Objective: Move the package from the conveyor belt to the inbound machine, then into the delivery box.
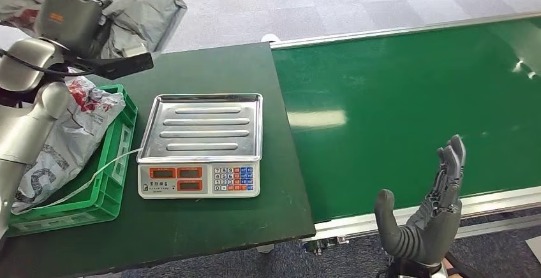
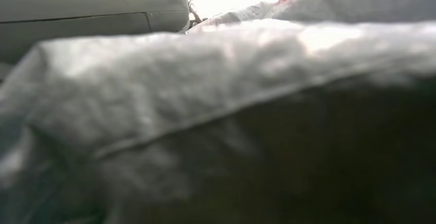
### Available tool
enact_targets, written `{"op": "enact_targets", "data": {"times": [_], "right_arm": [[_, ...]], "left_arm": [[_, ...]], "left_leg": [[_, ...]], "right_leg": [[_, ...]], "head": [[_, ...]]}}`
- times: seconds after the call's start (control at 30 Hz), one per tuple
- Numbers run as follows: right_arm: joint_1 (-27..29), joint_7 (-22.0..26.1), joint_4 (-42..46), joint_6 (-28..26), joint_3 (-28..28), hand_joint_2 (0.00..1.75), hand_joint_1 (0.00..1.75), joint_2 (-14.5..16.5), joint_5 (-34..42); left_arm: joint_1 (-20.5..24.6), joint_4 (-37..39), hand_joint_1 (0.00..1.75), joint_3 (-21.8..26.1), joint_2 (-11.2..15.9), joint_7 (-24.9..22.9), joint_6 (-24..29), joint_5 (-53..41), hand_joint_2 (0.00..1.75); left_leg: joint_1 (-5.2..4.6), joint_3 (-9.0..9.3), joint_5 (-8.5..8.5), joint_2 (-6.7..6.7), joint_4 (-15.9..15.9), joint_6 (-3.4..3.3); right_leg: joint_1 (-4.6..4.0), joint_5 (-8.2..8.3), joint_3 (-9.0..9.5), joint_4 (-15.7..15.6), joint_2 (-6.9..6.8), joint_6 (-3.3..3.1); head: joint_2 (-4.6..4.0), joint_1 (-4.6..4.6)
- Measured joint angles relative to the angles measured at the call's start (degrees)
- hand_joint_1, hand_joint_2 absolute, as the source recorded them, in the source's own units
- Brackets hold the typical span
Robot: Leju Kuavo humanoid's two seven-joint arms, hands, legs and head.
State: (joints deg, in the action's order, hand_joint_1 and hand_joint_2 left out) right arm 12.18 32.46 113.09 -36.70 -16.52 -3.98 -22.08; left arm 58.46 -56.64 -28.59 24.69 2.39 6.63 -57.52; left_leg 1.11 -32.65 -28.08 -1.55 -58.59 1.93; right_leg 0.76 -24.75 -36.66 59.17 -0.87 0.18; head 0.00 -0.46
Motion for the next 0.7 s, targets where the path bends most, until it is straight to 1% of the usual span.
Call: {"op": "enact_targets", "data": {"times": [0.1,0.17,0.23,0.3,0.37,0.43,0.47,0.53,0.6,0.63,0.7], "right_arm": [[1.01,-0.59,0.44,0.12,0.17,1.75,0.00,0.07,-0.61],[1.65,-0.88,0.53,0.15,0.17,1.75,0.00,0.14,-1.14],[1.80,-1.12,0.51,0.14,0.15,1.75,0.00,0.31,-1.83],[1.77,-1.48,0.47,0.09,0.00,1.75,0.00,0.56,-2.27],[1.67,-1.74,0.40,0.07,-0.18,1.75,0.00,0.66,-2.24],[1.48,-1.77,0.27,0.26,-0.27,1.75,0.00,0.66,-2.01],[1.35,-1.77,0.21,0.50,-0.30,1.75,0.00,0.66,-1.92],[1.01,-1.77,0.10,1.22,-0.36,1.75,0.00,0.70,-1.93],[0.70,-1.82,0.03,1.89,-0.39,1.75,0.00,0.85,-2.12],[0.61,-1.86,0.02,2.15,-0.39,1.75,0.00,0.95,-2.29],[0.53,-1.93,0.02,2.50,-0.39,1.75,0.00,1.19,-2.64]], "left_arm": [[-1.71,1.80,1.75,6.97,4.39,-3.95,7.41,0.10,1.75],[-3.03,5.24,1.75,12.32,7.62,-4.59,11.42,0.29,1.75],[-4.94,10.03,1.75,17.01,10.68,-4.41,14.52,0.09,1.75],[-8.33,15.24,1.75,21.44,13.44,-4.23,16.94,-0.04,1.75],[-13.17,19.66,1.75,25.65,15.59,-4.20,18.08,0.54,1.75],[-18.77,22.75,1.75,29.67,16.91,-4.11,18.34,1.48,1.75],[-21.62,23.76,1.75,31.51,17.16,-4.19,18.26,1.64,1.75],[-27.11,25.18,1.75,34.92,17.10,-4.92,17.68,0.61,1.75],[-31.48,26.16,1.75,37.47,16.43,-5.90,16.93,-1.40,1.75],[-33.05,26.55,1.46,38.37,15.98,-6.21,16.49,-2.42,1.75],[-35.15,27.20,0.58,39.73,15.02,-6.56,15.54,-4.13,1.75]], "left_leg": [[0.00,-0.09,-0.13,-0.25,0.11,0.19],[0.00,-0.01,-0.29,-0.62,0.22,0.32],[-0.02,0.35,-0.33,-0.72,0.33,0.36],[-0.04,0.72,-0.30,-0.73,0.45,0.41],[-0.04,0.87,-0.29,-0.73,0.53,0.46],[-0.03,0.89,-0.31,-0.72,0.56,0.49],[-0.03,0.88,-0.32,-0.70,0.57,0.50],[-0.03,0.86,-0.35,-0.66,0.57,0.51],[-0.04,0.85,-0.38,-0.62,0.57,0.50],[-0.04,0.83,-0.39,-0.57,0.56,0.49],[-0.04,0.81,-0.40,-0.45,0.56,0.48]], "right_leg": [[0.03,-0.08,0.04,0.05,0.20,-0.15],[0.05,-0.16,0.08,0.06,0.55,-0.27],[0.06,-0.23,0.15,0.05,0.69,-0.36],[0.08,-0.27,0.18,0.06,0.73,-0.43],[0.08,-0.33,0.18,0.07,0.75,-0.52],[0.06,-0.41,0.17,0.07,0.73,-0.58],[0.05,-0.45,0.17,0.07,0.71,-0.59],[0.04,-0.50,0.17,0.05,0.68,-0.59],[0.04,-0.53,0.18,0.03,0.62,-0.57],[0.04,-0.54,0.19,0.02,0.58,-0.56],[0.05,-0.54,0.24,0.01,0.46,-0.54]], "head": [[0.00,0.01],[0.00,-0.02],[0.00,-0.01],[0.00,-0.03],[0.00,-0.03],[0.00,-0.03],[0.00,-0.03],[0.00,-0.03],[0.00,-0.03],[0.00,-0.02],[0.00,-0.02]]}}
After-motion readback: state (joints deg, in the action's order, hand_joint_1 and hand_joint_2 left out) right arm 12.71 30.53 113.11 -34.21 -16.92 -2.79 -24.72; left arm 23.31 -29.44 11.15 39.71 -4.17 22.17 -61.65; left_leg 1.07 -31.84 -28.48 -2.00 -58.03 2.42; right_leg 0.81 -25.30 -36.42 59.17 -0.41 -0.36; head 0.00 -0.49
